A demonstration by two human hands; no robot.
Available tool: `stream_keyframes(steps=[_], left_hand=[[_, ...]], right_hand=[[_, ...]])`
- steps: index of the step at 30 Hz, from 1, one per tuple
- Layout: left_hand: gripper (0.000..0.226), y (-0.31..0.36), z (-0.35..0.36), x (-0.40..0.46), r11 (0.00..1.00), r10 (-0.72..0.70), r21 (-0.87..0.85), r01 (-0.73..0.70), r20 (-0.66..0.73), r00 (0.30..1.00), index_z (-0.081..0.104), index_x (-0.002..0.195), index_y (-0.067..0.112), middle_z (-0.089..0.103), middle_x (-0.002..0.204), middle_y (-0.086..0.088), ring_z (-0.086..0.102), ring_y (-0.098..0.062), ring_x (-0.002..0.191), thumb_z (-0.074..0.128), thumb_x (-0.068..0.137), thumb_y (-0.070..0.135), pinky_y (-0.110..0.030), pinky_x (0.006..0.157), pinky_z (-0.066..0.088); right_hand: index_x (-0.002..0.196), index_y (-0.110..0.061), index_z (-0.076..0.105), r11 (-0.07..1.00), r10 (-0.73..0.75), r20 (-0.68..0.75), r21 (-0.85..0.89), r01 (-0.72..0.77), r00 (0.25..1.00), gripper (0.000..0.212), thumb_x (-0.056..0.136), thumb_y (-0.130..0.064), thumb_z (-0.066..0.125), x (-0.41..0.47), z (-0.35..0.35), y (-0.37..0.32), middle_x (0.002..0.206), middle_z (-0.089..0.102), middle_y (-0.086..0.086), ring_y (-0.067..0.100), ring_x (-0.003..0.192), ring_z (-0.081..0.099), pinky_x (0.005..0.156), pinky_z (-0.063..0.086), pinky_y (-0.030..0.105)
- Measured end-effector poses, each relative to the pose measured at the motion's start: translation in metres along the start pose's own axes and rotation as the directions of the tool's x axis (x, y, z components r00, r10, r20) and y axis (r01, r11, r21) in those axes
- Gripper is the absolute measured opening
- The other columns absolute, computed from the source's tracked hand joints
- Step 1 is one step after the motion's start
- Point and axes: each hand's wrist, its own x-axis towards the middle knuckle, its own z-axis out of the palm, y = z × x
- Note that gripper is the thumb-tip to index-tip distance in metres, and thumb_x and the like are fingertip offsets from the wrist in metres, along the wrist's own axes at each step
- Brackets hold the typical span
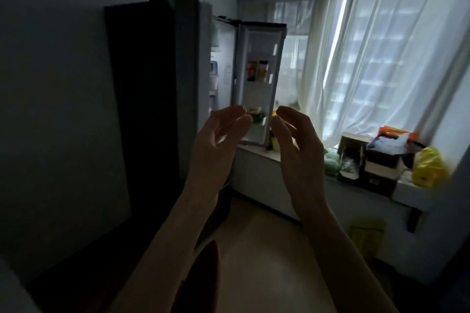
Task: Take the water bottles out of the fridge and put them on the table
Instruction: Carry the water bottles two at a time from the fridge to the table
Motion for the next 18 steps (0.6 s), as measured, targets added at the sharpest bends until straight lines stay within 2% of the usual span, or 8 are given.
stream_keyframes(steps=[2,5,7,10,13,16,18], left_hand=[[0.054,-0.013,0.036,0.012,1.000,0.006,-0.009,-0.006,0.001,1.000,0.067,0.114,0.021,0.071,0.115,0.002,0.066,-0.010,0.110,0.078,0.071,0.052,-0.029,0.098,0.051],[0.060,-0.037,0.079,0.034,1.000,-0.002,0.012,0.002,0.005,1.000,0.065,0.119,0.019,0.071,0.115,0.004,0.065,-0.008,0.110,0.071,0.072,0.055,-0.030,0.099,0.050],[0.054,-0.057,0.101,0.052,1.000,-0.022,0.017,0.022,-0.013,1.000,0.066,0.118,0.018,0.070,0.114,0.004,0.065,-0.010,0.112,0.067,0.073,0.049,-0.036,0.104,0.048],[0.044,-0.093,0.128,0.086,0.999,-0.043,0.028,0.043,-0.028,0.999,0.067,0.115,0.023,0.071,0.115,0.006,0.064,-0.011,0.114,0.071,0.080,0.049,-0.041,0.106,0.046],[0.046,-0.136,0.151,0.127,0.999,-0.043,0.020,0.044,-0.040,0.998,0.068,0.114,0.026,0.071,0.114,0.011,0.063,-0.008,0.114,0.070,0.075,0.050,-0.039,0.105,0.047],[0.045,-0.185,0.175,0.175,1.000,-0.018,-0.007,0.017,-0.056,0.998,0.068,0.112,0.026,0.071,0.112,0.014,0.064,-0.004,0.112,0.074,0.077,0.052,-0.033,0.101,0.048],[0.048,-0.215,0.190,0.214,1.000,-0.016,-0.014,0.015,-0.062,0.998,0.067,0.114,0.025,0.071,0.112,0.016,0.063,0.000,0.110,0.068,0.075,0.052,-0.028,0.098,0.048]], right_hand=[[0.123,-0.011,0.062,1.000,0.002,-0.009,0.003,-0.002,1.000,0.040,0.090,-0.033,0.066,0.024,-0.034,0.012,0.114,0.068,-0.004,-0.011,0.100,0.062,0.077,0.044,0.004],[0.124,-0.012,0.062,1.000,-0.002,-0.019,-0.001,0.002,1.000,0.041,0.089,-0.034,0.062,0.056,-0.072,0.038,0.117,0.067,-0.005,-0.016,0.099,0.061,0.075,0.043,0.001],[0.122,-0.014,0.062,1.000,0.004,-0.015,0.004,-0.004,1.000,0.038,0.089,-0.033,0.062,0.076,-0.089,0.061,0.119,0.066,-0.002,-0.017,0.098,0.060,0.075,0.043,0.000],[0.122,-0.014,0.062,1.000,0.025,-0.005,0.013,-0.025,1.000,0.042,0.087,-0.036,0.060,0.108,-0.106,0.103,0.121,0.065,-0.002,-0.017,0.100,0.060,0.076,0.043,0.000],[0.122,-0.016,0.061,0.999,0.032,0.004,0.019,-0.032,0.999,0.049,0.082,-0.044,0.058,0.148,-0.115,0.151,0.119,0.065,-0.005,-0.017,0.100,0.060,0.076,0.043,0.000],[0.121,-0.018,0.061,1.000,0.015,0.019,0.015,-0.015,1.000,0.047,0.081,-0.043,0.058,0.196,-0.117,0.205,0.115,0.066,-0.007,-0.017,0.098,0.060,0.073,0.044,0.001],[0.122,-0.016,0.061,1.000,0.019,0.030,0.013,-0.020,0.999,0.048,0.082,-0.041,0.057,0.231,-0.117,0.242,0.114,0.066,-0.006,-0.018,0.095,0.061,0.070,0.044,0.000]])
